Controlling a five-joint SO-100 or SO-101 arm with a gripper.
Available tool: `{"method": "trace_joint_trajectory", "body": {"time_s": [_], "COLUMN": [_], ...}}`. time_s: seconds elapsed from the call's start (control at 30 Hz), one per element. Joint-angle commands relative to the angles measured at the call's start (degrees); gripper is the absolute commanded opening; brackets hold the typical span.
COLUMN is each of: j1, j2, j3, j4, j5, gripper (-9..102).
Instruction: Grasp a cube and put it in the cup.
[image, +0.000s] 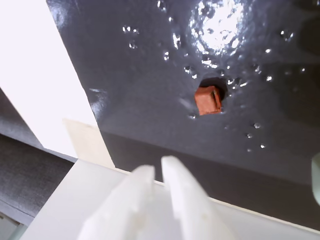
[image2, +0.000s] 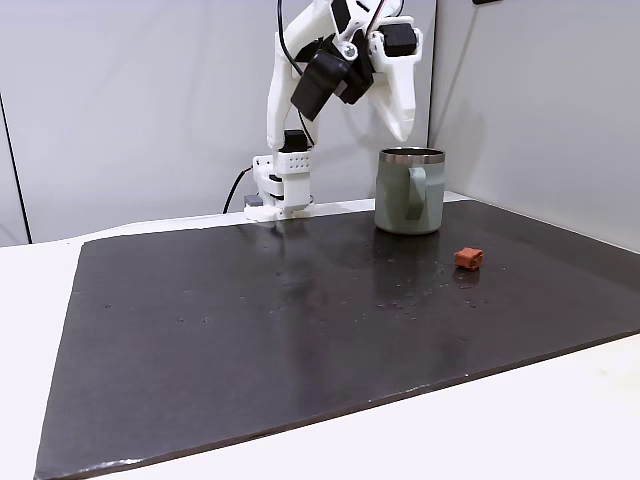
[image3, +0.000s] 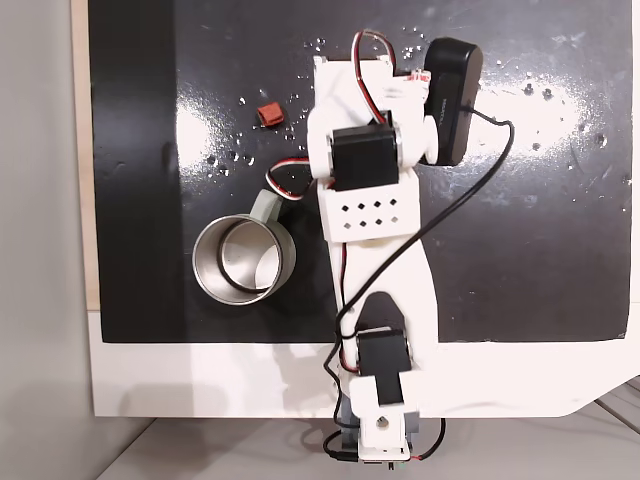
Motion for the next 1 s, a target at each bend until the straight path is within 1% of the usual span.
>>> {"method": "trace_joint_trajectory", "body": {"time_s": [0.0, 0.17, 0.43, 0.77, 0.97], "j1": [-2.20, -4.57, -8.61, -11.51, -12.48], "j2": [-4.04, -10.90, -14.06, -21.45, -24.35], "j3": [-11.95, -22.68, -23.82, -28.13, -31.99], "j4": [4.31, 9.23, 8.79, 8.53, 6.94], "j5": [1.67, 3.96, 4.13, 3.52, 3.08], "gripper": [0, 0, 0, 0, 0]}}
